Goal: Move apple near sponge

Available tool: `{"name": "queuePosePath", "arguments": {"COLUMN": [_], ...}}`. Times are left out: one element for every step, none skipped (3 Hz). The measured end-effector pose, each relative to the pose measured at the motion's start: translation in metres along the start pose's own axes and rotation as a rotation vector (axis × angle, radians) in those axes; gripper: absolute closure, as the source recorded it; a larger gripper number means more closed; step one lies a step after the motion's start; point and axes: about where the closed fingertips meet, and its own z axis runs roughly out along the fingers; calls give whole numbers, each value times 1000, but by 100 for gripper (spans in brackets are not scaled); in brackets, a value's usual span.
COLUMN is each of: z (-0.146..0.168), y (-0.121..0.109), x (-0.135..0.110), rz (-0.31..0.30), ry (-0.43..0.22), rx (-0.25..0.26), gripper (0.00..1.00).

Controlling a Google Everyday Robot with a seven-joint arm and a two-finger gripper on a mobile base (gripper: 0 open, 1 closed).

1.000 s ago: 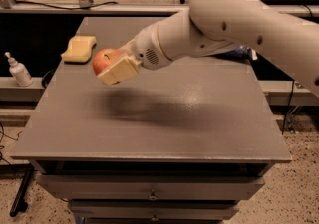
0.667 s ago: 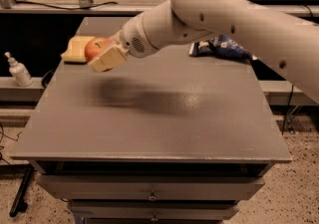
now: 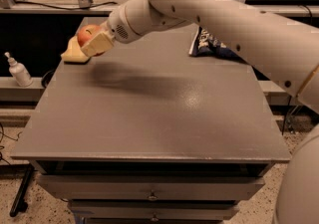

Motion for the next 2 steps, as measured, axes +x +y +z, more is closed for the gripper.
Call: {"name": "queuePosePath", "arguments": {"z": [1, 41], "y": [-1, -12], "x": [0, 18], "rz": [0, 1], "ry": [0, 24], "rx": [1, -37], "gripper": [100, 100]}}
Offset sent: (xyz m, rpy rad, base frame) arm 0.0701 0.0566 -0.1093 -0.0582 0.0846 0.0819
